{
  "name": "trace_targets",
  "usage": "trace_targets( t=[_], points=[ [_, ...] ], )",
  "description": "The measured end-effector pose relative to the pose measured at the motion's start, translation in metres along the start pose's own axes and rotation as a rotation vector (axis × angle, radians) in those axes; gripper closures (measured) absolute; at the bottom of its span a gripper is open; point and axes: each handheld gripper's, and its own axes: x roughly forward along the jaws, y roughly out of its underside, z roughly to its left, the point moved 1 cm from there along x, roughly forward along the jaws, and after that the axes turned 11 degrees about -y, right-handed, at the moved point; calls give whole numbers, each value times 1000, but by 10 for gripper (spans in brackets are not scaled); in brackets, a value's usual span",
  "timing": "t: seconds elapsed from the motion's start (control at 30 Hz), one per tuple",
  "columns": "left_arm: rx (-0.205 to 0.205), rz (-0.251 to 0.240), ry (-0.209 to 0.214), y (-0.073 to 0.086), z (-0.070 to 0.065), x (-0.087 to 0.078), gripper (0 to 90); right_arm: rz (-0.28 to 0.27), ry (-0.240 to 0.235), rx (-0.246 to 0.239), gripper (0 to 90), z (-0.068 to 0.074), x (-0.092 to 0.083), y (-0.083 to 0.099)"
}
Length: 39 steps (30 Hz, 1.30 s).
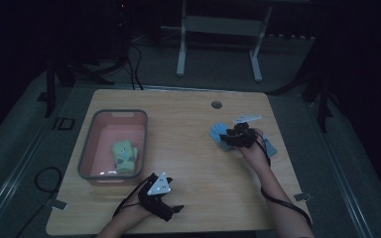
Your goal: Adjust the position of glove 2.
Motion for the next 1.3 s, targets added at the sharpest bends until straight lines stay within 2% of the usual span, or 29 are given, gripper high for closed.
trace_targets(
  t=[0.1, 0.23, 0.33, 0.4, 0.5, 0.57, 0.7, 0.83, 0.97, 1.17, 1.3],
  points=[
    [-2, -3, -3, 0, 0, 0, 24, 13, 14, -6, 560, -7, 9, -1],
    [-6, -3, -4, 0, 1, 0, 24, 33, 24, 28, 578, -17, 19, 1],
    [-4, -5, -5, 0, 1, 0, 24, 50, 55, 11, 585, -21, 26, 5],
    [-8, -4, -2, 0, 1, 0, 24, 48, 47, 8, 588, -21, 30, 8],
    [-3, -1, -2, 1, 0, 0, 24, 51, 45, -4, 637, -19, 33, 10],
    [1, 2, -2, 1, 0, 0, 24, 49, 56, -29, 674, -15, 35, 11],
    [1, -1, -2, 1, 0, 0, 24, 28, 60, -10, 782, -13, 35, 14],
    [6, 1, -8, 0, 0, 1, 24, 36, 101, 7, 845, -6, 36, 13],
    [6, 0, -8, 0, -1, 1, 24, 29, 119, 34, 868, 3, 31, 8],
    [2, 1, -14, -1, -1, 1, 24, -24, 156, 88, 873, 28, 4, -4],
    [0, -4, -21, -2, -1, 0, 24, -55, 181, 146, 873, 48, -14, -8]
  ],
)
